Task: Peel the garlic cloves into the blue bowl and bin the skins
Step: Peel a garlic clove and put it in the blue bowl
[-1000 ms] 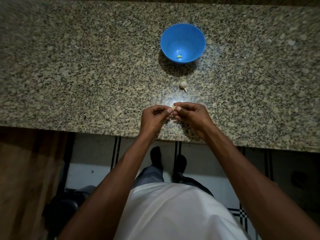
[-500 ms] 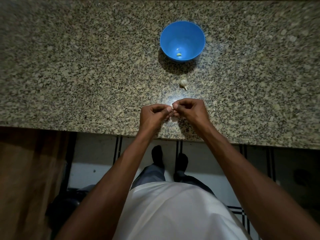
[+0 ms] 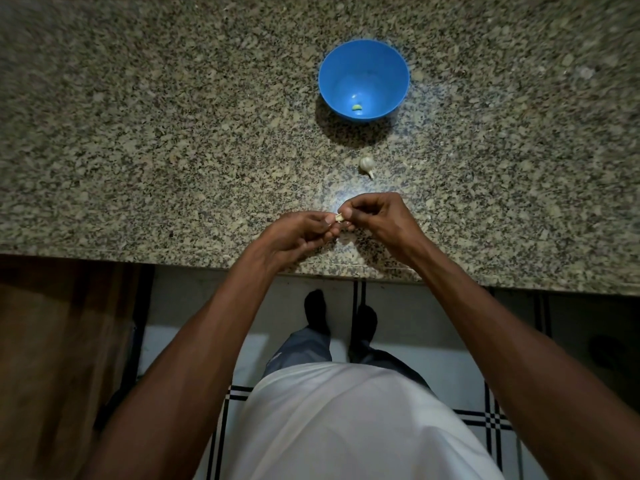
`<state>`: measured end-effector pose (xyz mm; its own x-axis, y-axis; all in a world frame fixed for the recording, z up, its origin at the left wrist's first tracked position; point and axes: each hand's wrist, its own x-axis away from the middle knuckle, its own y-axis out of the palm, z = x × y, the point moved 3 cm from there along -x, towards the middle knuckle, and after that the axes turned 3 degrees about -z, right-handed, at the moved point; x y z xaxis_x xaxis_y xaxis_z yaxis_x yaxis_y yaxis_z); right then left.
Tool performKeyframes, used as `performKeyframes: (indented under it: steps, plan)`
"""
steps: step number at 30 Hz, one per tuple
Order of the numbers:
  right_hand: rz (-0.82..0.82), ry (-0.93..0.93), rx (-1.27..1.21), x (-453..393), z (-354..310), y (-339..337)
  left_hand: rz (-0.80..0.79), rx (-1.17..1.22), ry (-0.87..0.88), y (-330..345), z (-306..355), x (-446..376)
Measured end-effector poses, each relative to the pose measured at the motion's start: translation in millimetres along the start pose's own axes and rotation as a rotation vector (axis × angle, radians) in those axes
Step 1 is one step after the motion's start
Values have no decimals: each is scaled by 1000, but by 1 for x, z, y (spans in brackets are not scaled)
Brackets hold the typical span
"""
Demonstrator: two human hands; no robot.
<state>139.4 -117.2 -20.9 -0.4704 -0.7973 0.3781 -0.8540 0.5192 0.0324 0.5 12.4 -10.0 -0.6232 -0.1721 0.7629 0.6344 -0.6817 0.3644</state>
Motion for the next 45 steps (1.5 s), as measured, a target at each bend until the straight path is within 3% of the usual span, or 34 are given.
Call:
performKeyframes:
  steps: [7,13,20,35,39,45]
  plan:
    - [62,-138,204,1,-6,5,75,27,6,4,-1,-2]
    - [163,-165,231,3,-1,11,245,-2,119,11,-5,-7]
    - [258,-72,-62,5,9,16,339,-65,267,20,-10,-10]
    - [261,40,-421,12,18,14,398,-15,306,21,-16,-17]
    - [262,18,-236,14,15,7,477,-213,364,10,-17,-9]
    - [245,11,-27,10,10,2,376,-652,646,12,-8,-3]
